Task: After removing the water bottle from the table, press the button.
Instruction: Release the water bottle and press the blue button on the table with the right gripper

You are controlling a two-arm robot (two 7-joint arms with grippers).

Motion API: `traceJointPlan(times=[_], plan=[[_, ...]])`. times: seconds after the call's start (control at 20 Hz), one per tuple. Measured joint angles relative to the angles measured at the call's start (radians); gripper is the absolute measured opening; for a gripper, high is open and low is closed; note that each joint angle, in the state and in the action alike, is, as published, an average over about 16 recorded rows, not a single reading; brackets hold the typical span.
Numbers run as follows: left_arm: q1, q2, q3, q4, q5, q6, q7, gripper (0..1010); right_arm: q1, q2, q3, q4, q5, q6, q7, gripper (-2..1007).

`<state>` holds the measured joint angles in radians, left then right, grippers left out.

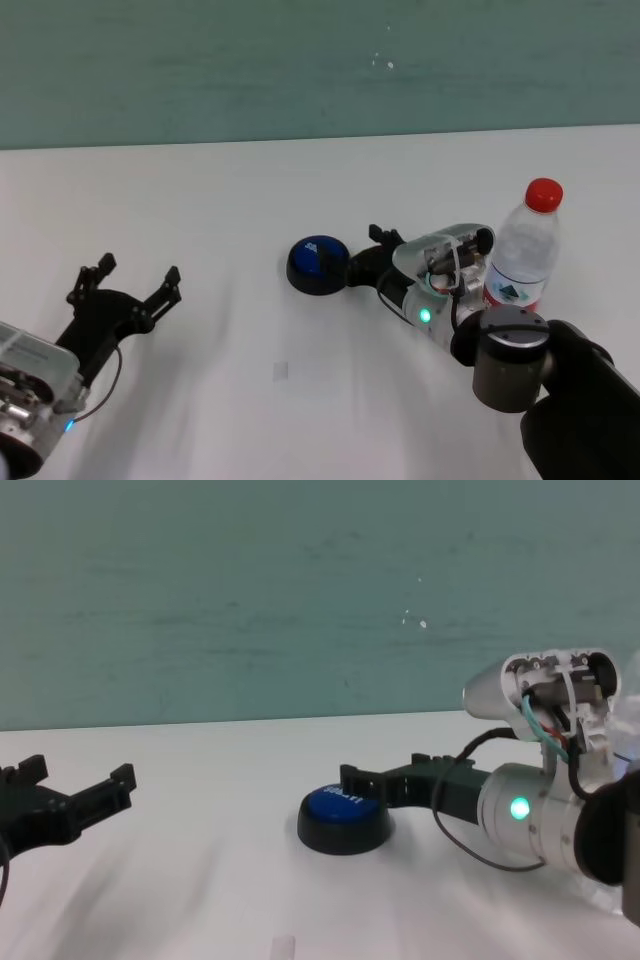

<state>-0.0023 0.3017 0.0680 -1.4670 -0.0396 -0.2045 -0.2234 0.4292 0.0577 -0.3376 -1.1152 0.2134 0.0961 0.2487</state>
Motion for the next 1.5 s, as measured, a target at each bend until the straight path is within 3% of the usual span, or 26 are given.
traceJointPlan(times=[0.95,1.5], plan=[[0.0,0.0,0.0,0.0,0.0,0.0,0.0,1003,0.022,-0.008,0.006,0.047,0.004,-0.002,0.011,1003],[0.0,0.0,0.0,0.0,0.0,0.0,0.0,1003,0.026,-0.01,0.006,0.056,0.007,0.015,0.012,1003]])
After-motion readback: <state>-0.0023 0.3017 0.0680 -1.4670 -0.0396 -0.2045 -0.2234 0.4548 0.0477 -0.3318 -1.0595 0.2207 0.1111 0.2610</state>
